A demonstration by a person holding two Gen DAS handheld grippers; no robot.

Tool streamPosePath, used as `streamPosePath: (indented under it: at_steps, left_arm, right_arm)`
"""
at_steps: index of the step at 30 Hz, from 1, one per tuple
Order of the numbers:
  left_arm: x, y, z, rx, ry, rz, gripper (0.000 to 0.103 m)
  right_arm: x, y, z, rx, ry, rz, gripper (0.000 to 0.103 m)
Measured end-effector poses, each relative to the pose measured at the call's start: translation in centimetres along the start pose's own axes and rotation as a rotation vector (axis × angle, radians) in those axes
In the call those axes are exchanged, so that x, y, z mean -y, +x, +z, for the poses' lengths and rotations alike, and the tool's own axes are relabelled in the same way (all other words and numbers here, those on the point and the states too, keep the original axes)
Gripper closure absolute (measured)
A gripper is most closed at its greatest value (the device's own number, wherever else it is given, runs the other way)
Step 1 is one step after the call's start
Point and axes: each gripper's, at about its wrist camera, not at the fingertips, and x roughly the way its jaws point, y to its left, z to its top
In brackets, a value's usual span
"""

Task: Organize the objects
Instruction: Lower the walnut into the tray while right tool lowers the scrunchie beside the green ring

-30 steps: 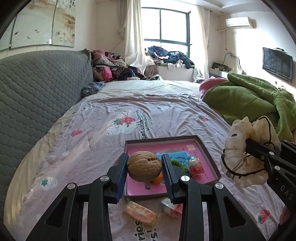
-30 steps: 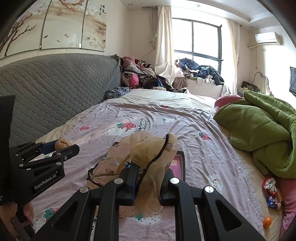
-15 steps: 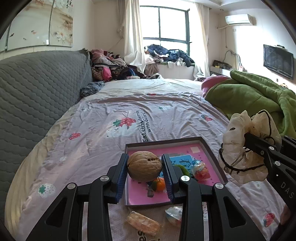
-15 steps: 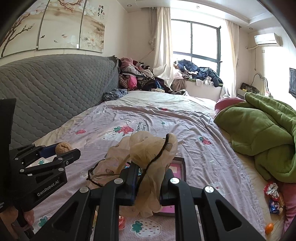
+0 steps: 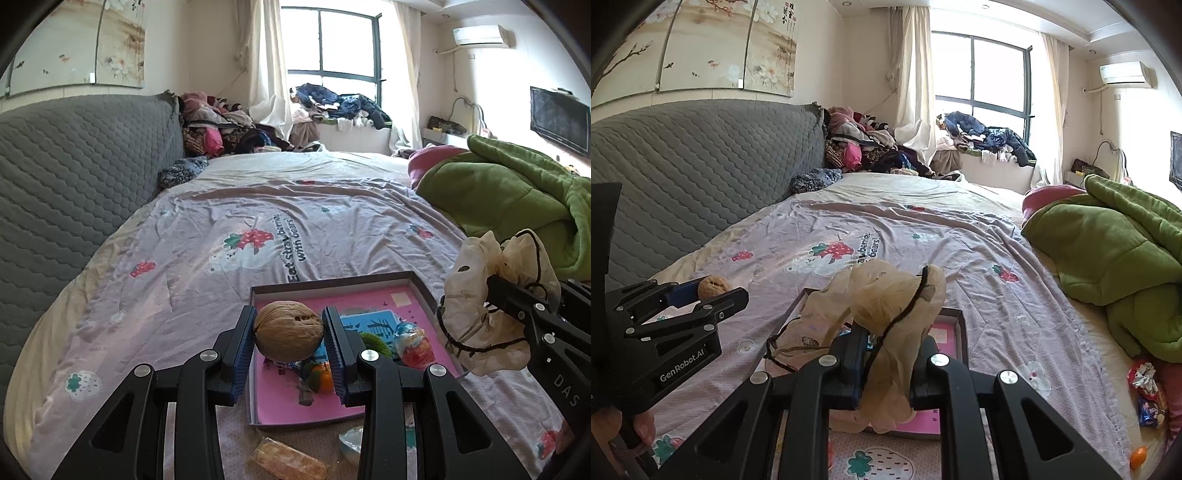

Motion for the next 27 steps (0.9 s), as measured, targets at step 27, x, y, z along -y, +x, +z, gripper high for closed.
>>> streamPosePath:
  at_steps: [27]
  left_arm:
    - [-0.9, 8.6, -5.5, -0.124, -0.03, -0.013, 0.066]
  right_arm:
    - [-1.2, 7.0, -3.8, -0.098, -0.029, -0.003, 0.086]
